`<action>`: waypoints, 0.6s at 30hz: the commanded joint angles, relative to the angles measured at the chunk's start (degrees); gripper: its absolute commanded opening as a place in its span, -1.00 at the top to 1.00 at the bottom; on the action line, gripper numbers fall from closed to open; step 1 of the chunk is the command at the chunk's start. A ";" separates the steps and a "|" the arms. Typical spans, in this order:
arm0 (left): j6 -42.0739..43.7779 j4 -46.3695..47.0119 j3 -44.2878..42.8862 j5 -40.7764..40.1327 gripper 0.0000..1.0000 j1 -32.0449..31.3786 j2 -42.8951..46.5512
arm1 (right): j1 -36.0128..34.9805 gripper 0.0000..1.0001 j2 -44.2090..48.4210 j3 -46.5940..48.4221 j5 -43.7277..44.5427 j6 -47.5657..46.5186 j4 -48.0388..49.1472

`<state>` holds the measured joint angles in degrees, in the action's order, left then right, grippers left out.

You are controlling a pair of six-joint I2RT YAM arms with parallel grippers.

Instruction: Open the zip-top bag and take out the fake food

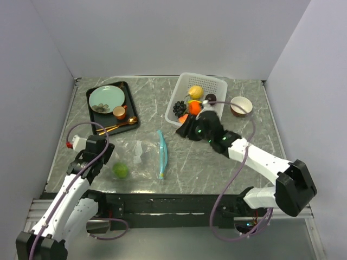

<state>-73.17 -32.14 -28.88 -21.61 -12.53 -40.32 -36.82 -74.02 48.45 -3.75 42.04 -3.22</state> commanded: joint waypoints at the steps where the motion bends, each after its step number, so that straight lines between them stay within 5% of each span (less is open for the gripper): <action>1: -5.23 -6.79 -0.38 -5.90 0.05 0.23 1.64 | -6.24 0.02 -4.63 -1.78 -0.90 5.06 6.64; 12: -5.85 -15.15 -3.20 -6.09 0.03 -0.65 1.47 | -10.55 0.10 -14.83 -3.53 -5.57 11.74 16.40; 18: -8.39 -13.47 -1.88 -4.85 -0.38 -6.61 -1.51 | -10.55 0.12 -18.70 -5.11 -8.82 14.21 21.41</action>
<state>-78.43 -45.30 -30.50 -26.65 -15.31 -39.99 -47.11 -90.91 44.49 -10.24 53.65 11.94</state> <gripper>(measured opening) 0.642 0.447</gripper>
